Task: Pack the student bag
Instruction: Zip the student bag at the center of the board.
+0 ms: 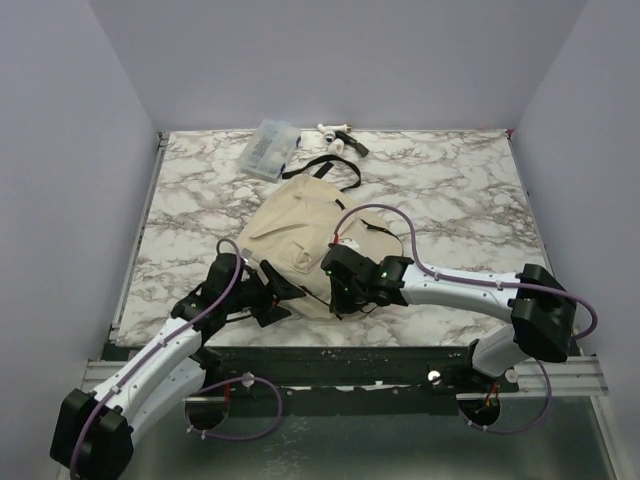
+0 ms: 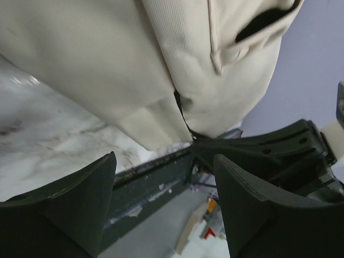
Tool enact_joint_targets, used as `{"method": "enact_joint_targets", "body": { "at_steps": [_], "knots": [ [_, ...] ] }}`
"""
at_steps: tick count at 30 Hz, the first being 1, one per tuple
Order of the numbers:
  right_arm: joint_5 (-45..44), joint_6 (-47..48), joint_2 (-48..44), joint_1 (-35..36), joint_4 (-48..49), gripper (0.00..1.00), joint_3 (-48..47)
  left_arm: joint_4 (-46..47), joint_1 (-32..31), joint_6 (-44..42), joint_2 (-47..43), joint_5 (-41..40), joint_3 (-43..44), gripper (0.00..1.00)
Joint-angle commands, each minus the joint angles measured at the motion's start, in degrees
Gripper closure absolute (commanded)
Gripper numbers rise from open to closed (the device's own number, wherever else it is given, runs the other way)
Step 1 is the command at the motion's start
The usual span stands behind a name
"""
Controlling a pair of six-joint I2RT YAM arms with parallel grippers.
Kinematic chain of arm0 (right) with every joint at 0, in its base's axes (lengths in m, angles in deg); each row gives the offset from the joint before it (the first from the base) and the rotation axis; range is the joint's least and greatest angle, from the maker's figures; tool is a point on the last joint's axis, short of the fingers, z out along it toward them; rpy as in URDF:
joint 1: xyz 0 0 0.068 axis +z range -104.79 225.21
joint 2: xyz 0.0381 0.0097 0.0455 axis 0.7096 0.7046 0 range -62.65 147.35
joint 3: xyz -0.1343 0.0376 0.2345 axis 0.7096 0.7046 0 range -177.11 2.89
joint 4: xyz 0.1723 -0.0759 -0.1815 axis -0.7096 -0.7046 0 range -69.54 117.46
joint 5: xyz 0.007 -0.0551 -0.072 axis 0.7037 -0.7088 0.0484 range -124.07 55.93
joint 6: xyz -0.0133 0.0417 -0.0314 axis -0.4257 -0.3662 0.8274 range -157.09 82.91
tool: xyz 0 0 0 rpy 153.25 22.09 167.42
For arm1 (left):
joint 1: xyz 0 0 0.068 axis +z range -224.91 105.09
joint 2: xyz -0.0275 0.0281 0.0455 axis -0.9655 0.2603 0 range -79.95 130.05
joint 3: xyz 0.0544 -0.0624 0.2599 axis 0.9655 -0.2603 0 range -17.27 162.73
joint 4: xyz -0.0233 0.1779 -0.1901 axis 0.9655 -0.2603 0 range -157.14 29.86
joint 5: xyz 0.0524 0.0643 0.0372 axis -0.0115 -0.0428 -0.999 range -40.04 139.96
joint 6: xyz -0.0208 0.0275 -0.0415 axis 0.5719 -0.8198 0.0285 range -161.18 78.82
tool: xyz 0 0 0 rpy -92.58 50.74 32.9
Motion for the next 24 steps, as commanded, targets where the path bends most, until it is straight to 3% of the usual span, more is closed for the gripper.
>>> {"method": "enact_joint_targets", "body": {
  "at_steps": [1,6,11,13,15,19,24],
  "knots": [
    [2.0,1.0,-2.0,0.4,3.0,1.00,1.5,9.9,-7.4,13.9,6.7,-3.0,0.0,0.25],
    [1.7,1.8,-3.9,0.3,2.8,1.00,2.2,14.8,-11.0,16.5,19.2,-1.9,4.0,0.28],
    [2.9,2.0,-4.4,0.3,4.6,1.00,3.4,17.7,-11.8,16.4,26.9,-3.2,7.4,0.42],
    [3.7,2.0,-4.1,0.3,5.2,1.00,3.8,17.7,-11.8,14.9,27.9,-4.6,8.4,0.52],
    [4.2,1.8,-4.0,0.3,5.2,1.00,4.2,17.6,-11.7,13.3,28.0,-6.2,8.3,0.75],
    [2.6,1.4,-4.7,0.4,3.3,1.00,5.2,17.7,-8.8,11.4,27.5,-6.7,5.2,1.00],
    [-6.3,-3.2,-6.8,0.3,-6.1,1.00,7.1,12.7,2.4,3.3,20.7,-6.8,-0.6,1.00]
  ]
}}
